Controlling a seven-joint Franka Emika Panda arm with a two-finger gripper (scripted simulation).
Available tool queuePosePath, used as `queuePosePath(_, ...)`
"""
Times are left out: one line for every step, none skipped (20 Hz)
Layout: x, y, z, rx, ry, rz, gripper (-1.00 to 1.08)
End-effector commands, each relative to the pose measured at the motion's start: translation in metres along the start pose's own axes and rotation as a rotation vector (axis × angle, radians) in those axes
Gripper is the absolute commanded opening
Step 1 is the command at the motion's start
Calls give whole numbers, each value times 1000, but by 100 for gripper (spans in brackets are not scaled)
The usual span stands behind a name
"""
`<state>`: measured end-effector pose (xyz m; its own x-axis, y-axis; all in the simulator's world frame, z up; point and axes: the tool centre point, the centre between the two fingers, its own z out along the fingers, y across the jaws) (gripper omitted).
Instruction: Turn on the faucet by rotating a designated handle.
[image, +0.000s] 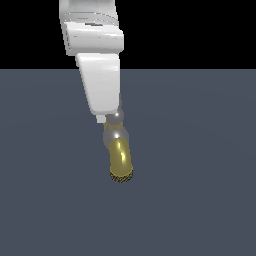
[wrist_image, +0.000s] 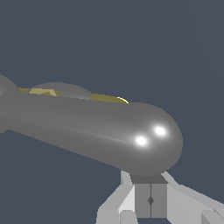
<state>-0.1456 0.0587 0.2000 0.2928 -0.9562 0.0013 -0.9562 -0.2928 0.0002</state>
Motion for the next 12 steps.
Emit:
queuePosePath(28,4,0,2,-1,34,-100)
queuePosePath(34,5,0,2,-1,35,-100)
queuePosePath(39,5,0,1,-1,36,-100)
queuePosePath(45,6,0,1,-1,37,-100)
queuePosePath(50,7,1,1,-1,38,-100)
queuePosePath(56,8,1,1,-1,39,-100)
queuePosePath(61,9,1,1,-1,41,-100)
queuePosePath(66,10,1,1,-1,42,-100)
queuePosePath(72,11,1,1,-1,43,-100)
queuePosePath(77,11,1,0,-1,44,-100)
queuePosePath(82,12,1,0,-1,45,-100)
queuePosePath(82,12,1,0,-1,45,-100)
